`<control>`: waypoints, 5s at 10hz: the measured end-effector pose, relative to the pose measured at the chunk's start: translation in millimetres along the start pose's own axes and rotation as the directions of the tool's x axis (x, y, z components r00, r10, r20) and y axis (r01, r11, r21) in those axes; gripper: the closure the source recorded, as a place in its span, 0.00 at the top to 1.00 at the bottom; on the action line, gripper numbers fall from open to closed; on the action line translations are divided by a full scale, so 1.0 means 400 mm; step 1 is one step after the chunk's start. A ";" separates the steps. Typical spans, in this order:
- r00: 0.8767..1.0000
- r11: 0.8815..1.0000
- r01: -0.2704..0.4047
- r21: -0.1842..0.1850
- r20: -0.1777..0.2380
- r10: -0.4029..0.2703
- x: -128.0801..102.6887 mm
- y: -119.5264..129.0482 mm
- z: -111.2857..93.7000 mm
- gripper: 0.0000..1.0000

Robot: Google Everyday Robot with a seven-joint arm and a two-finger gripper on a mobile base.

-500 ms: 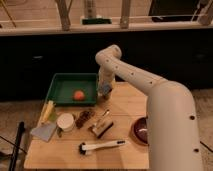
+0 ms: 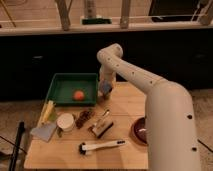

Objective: Place sponge in metal cup

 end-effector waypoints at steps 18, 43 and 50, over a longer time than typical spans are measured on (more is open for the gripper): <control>1.000 1.000 0.018 -0.012 -0.007 -0.019 0.011 0.005 0.012 0.80; 0.999 1.000 0.017 -0.011 -0.033 -0.017 0.020 0.001 -0.004 0.80; 0.999 1.000 0.017 -0.011 -0.032 -0.017 0.020 0.001 -0.004 0.80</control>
